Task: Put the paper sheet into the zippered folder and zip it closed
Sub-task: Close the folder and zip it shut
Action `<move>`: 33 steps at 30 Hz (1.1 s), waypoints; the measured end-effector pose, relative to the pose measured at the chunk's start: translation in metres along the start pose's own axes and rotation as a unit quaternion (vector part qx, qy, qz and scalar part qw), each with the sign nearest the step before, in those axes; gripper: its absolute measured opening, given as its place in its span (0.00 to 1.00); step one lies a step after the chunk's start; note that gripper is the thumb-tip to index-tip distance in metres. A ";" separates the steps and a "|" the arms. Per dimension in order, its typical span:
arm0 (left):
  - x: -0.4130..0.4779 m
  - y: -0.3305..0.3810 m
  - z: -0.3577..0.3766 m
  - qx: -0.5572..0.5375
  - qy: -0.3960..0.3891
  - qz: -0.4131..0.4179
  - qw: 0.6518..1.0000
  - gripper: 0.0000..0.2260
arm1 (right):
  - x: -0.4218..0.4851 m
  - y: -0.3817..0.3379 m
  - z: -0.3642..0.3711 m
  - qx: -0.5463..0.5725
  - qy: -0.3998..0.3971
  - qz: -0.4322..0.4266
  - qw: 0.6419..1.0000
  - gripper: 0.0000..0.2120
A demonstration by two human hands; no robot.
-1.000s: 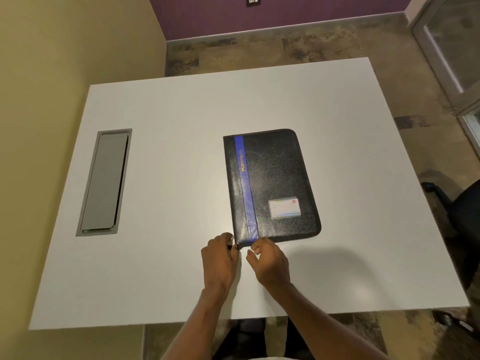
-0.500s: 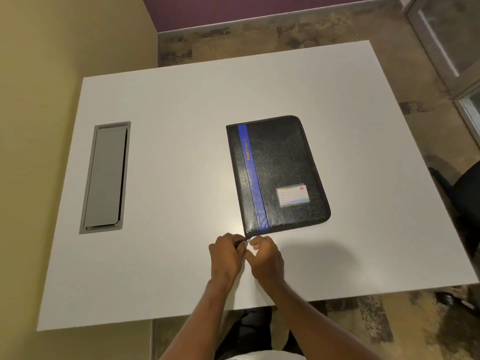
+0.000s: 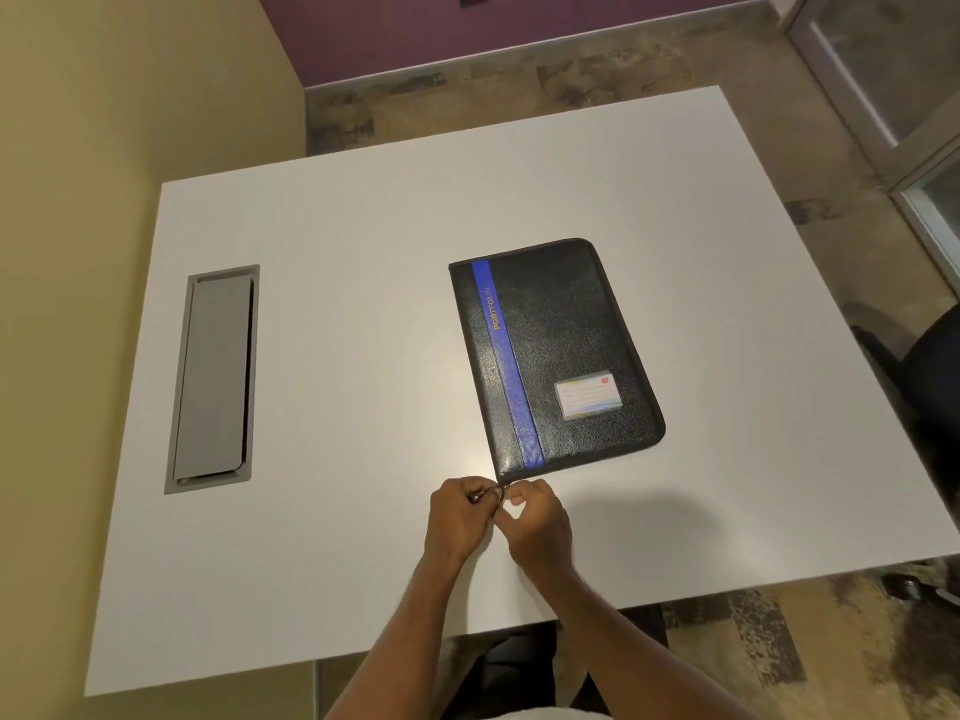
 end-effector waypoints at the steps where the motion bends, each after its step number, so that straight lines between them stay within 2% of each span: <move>1: 0.001 0.001 -0.001 0.000 -0.005 0.001 1.000 0.07 | 0.000 0.001 0.001 0.006 0.001 0.004 1.000 0.05; 5: 0.004 0.001 -0.004 0.018 -0.005 -0.003 1.000 0.06 | 0.001 0.004 0.001 0.025 0.016 0.023 0.999 0.07; 9: 0.004 -0.001 -0.003 0.072 0.020 0.030 0.997 0.07 | 0.002 0.007 -0.004 -0.021 0.053 0.028 0.998 0.09; 15: 0.002 0.007 -0.005 0.187 0.069 0.092 0.976 0.04 | 0.007 -0.001 -0.018 -0.131 0.104 -0.051 0.985 0.08; 21: -0.001 0.014 -0.005 0.236 0.066 0.095 0.965 0.10 | 0.003 0.005 -0.022 -0.130 0.133 -0.071 0.980 0.06; 24: -0.002 0.015 -0.002 0.237 0.064 0.101 0.964 0.06 | -0.004 0.008 -0.025 -0.101 0.148 -0.052 0.983 0.06; 27: -0.007 0.024 0.003 0.265 0.067 0.122 0.954 0.11 | -0.001 0.011 -0.028 -0.103 0.160 -0.033 0.981 0.08; 30: -0.008 0.020 0.001 0.279 0.074 0.103 0.952 0.07 | 0.022 0.021 -0.043 -0.085 0.209 0.053 0.973 0.06; 33: -0.003 0.010 -0.003 0.257 0.072 0.084 0.960 0.06 | 0.039 0.031 -0.056 -0.088 0.207 0.035 0.974 0.05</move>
Point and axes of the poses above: each hand's wrist, its own x-axis towards the middle knuckle, its own z-axis out of the palm, y = z × x, the point moved 3 cm from there along x, towards the middle knuckle, and after that the axes turned 11 degrees about y, right-handed, at the moved point
